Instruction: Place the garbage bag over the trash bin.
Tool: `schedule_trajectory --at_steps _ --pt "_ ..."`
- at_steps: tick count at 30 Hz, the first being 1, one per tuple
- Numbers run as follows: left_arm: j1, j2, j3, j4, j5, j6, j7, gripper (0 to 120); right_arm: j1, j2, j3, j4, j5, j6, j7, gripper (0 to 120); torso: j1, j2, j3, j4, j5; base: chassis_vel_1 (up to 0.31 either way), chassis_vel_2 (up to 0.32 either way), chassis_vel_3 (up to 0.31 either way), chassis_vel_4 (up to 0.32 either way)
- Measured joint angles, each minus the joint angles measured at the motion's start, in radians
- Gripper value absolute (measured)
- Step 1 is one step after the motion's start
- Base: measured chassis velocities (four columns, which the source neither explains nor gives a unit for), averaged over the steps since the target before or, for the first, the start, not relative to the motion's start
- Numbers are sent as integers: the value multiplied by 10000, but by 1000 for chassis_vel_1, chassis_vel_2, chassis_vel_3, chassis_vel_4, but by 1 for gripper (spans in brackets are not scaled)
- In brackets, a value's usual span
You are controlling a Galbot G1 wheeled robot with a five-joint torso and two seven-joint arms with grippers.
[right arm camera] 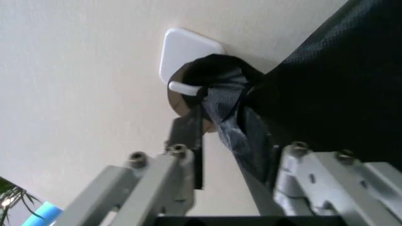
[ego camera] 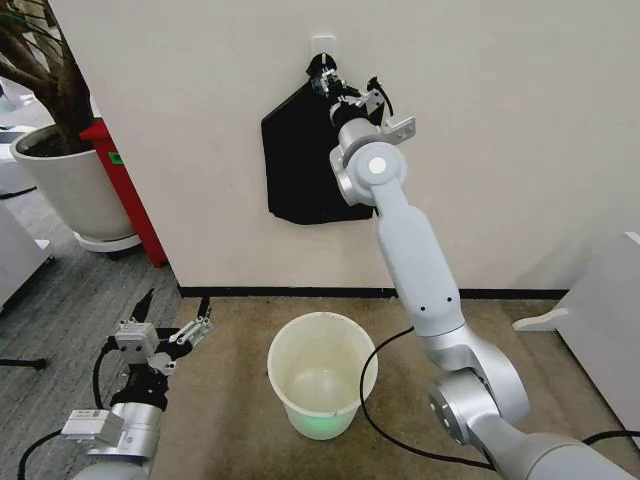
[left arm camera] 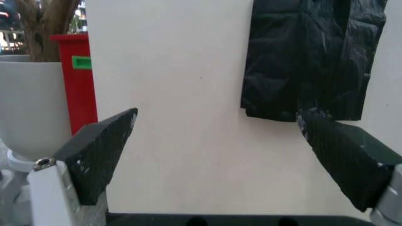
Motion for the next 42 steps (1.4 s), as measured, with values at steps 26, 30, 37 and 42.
schedule_trajectory --at_steps 26,30,37,42 --pt "-46 -169 15 175 202 -257 49 100 -147 -10 -244 162 86 -27 441 0 -1 1 0 1 -1 0 0 0 0" --pt "-46 -170 5 176 202 -263 59 100 -126 -10 -242 183 94 -12 422 0 -1 1 0 0 0 0 0 0 0" --pt "-49 -176 3 176 202 -263 83 100 -87 -10 -266 293 213 97 849 0 -1 1 0 0 0 0 0 0 0" --pt "-73 -196 11 224 211 -288 114 100 -16 -10 -238 522 481 689 2782 0 -1 1 0 0 0 0 0 0 0"
